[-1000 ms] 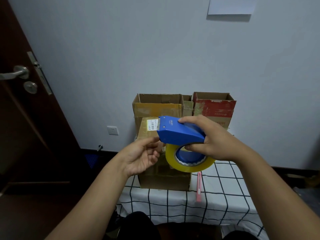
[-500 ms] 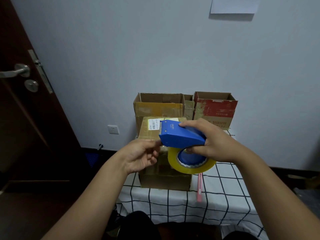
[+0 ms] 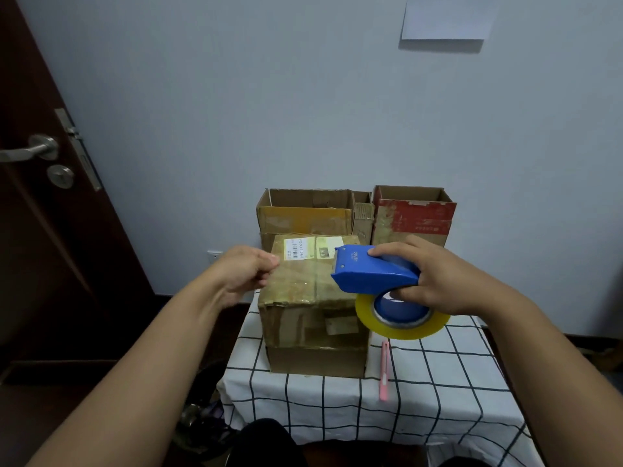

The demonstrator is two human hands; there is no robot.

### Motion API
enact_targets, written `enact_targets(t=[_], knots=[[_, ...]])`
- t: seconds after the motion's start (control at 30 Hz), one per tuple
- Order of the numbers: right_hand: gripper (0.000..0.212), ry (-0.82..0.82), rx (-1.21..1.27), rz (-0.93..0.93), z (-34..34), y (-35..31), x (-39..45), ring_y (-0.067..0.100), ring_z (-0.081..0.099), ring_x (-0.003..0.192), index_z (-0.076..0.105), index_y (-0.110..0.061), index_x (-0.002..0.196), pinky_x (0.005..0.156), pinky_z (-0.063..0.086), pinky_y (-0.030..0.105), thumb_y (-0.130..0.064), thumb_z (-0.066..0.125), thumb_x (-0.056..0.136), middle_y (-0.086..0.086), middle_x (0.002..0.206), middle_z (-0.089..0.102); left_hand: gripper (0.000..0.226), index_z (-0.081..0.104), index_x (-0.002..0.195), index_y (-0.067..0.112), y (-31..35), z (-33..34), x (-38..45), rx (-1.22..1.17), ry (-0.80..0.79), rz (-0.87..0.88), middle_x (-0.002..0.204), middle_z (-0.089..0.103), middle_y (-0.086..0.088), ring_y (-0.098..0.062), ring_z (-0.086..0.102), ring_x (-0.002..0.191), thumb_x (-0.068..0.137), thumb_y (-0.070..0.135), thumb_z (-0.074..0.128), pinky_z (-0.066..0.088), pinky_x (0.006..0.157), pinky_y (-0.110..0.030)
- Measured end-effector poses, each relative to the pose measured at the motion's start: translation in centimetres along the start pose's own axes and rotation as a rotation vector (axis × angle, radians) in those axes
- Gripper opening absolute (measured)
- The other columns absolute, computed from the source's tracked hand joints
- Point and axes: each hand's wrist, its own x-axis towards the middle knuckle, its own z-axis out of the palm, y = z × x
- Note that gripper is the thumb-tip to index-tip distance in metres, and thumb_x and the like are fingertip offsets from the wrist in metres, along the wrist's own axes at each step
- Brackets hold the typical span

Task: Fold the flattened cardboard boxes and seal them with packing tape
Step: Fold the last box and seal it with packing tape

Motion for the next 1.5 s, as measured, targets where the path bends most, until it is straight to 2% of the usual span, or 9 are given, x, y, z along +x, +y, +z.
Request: enact_targets(t=[0.1, 0.23, 0.4, 0.5, 0.67, 0.8, 1.0, 1.27, 1.5], knots=[[0.072, -0.016, -0.068, 0.04, -0.6, 1.0, -0.2, 0.012, 0.054, 0.102, 0.028, -0.074, 0.117, 0.091, 0.052, 0.034, -0.028, 0.073, 0.085, -0.011, 0.122, 0.045, 0.015, 0.065, 0.08, 0.007, -0.4, -2.5, 0.9, 0.052, 0.157, 0.007, 0.06, 0.054, -0.002, -0.013, 0.047, 0.057, 0.094, 0.009, 0.061, 0.042, 0.05, -0.023], [0.069, -0.047, -0.092, 0.05, -0.9, 1.2, 0.5, 0.013, 0.053, 0.104, 0.029, -0.068, 0.124, 0.091, 0.05, 0.032, -0.03, 0.073, 0.086, -0.008, 0.122, 0.045, 0.009, 0.064, 0.084, 0.01, -1.8, -3.2, 1.8, 0.05, 0.208, -0.032, 0.071, 0.056, -0.005, -0.015, 0.052, 0.065, 0.093, 0.011, 0.062, 0.043, 0.059, -0.026], [0.065, -0.1, -0.077, 0.069, -1.4, 1.0, 2.0, 0.012, 0.053, 0.101, 0.035, -0.061, 0.13, 0.091, 0.049, 0.032, -0.044, 0.075, 0.082, -0.009, 0.115, 0.044, 0.01, 0.06, 0.083, 0.01, -3.3, -3.1, 2.1, -0.03, 0.205, -0.073, 0.067, 0.051, -0.004, -0.014, 0.052, 0.062, 0.093, 0.011, 0.063, 0.045, 0.048, -0.022], [0.063, -0.118, -0.117, 0.066, -1.5, 1.0, 2.8, 0.011, 0.052, 0.099, 0.038, -0.06, 0.133, 0.091, 0.049, 0.033, -0.043, 0.074, 0.083, -0.008, 0.113, 0.044, 0.013, 0.061, 0.081, 0.008, -4.0, -2.5, 2.4, -0.027, 0.22, -0.064, 0.068, 0.054, -0.006, -0.015, 0.054, 0.062, 0.095, 0.008, 0.061, 0.047, 0.042, -0.017], [0.063, -0.179, -0.199, 0.052, -1.2, 1.1, 3.5, 0.01, 0.048, 0.096, 0.04, -0.057, 0.136, 0.086, 0.042, 0.027, -0.04, 0.073, 0.085, -0.008, 0.11, 0.043, 0.021, 0.062, 0.074, 0.008, -5.7, -1.9, 2.9, 0.05, 0.223, -0.068, 0.064, 0.057, -0.007, -0.015, 0.052, 0.061, 0.095, 0.008, 0.061, 0.049, 0.054, -0.021], [0.062, -0.206, -0.201, 0.045, -0.4, 1.2, 3.7, 0.007, 0.045, 0.094, 0.04, -0.057, 0.136, 0.084, 0.037, 0.026, -0.04, 0.072, 0.085, -0.012, 0.106, 0.04, 0.014, 0.066, 0.082, 0.004, -6.9, -2.0, 3.3, 0.069, 0.235, -0.085, 0.062, 0.057, -0.008, -0.016, 0.051, 0.059, 0.095, 0.008, 0.061, 0.049, 0.058, -0.024], [0.062, -0.227, -0.269, 0.033, 0.1, 1.3, 3.8, 0.009, 0.043, 0.098, 0.036, -0.059, 0.136, 0.085, 0.038, 0.028, -0.042, 0.07, 0.087, -0.012, 0.106, 0.04, 0.011, 0.069, 0.086, 0.004, -7.7, -2.0, 3.4, 0.113, 0.248, -0.082, 0.071, 0.064, -0.011, -0.015, 0.055, 0.06, 0.093, 0.007, 0.062, 0.052, 0.06, -0.024], [0.062, -0.233, -0.29, 0.036, 0.7, 1.5, 3.7, 0.01, 0.043, 0.102, 0.035, -0.06, 0.136, 0.093, 0.042, 0.032, -0.044, 0.069, 0.087, -0.01, 0.111, 0.042, 0.014, 0.069, 0.085, 0.0, -7.9, -1.6, 3.3, 0.149, 0.251, -0.078, 0.066, 0.062, -0.011, -0.017, 0.055, 0.061, 0.093, 0.011, 0.065, 0.052, 0.067, -0.029], [0.062, -0.228, -0.281, 0.032, 0.7, 1.7, 3.7, 0.01, 0.044, 0.099, 0.036, -0.06, 0.136, 0.087, 0.04, 0.03, -0.044, 0.069, 0.086, -0.011, 0.108, 0.041, 0.02, 0.063, 0.081, 0.003, -7.4, -1.4, 2.6, 0.108, 0.216, -0.169, 0.069, 0.057, -0.009, -0.016, 0.053, 0.06, 0.095, 0.017, 0.064, 0.05, 0.049, -0.023]])
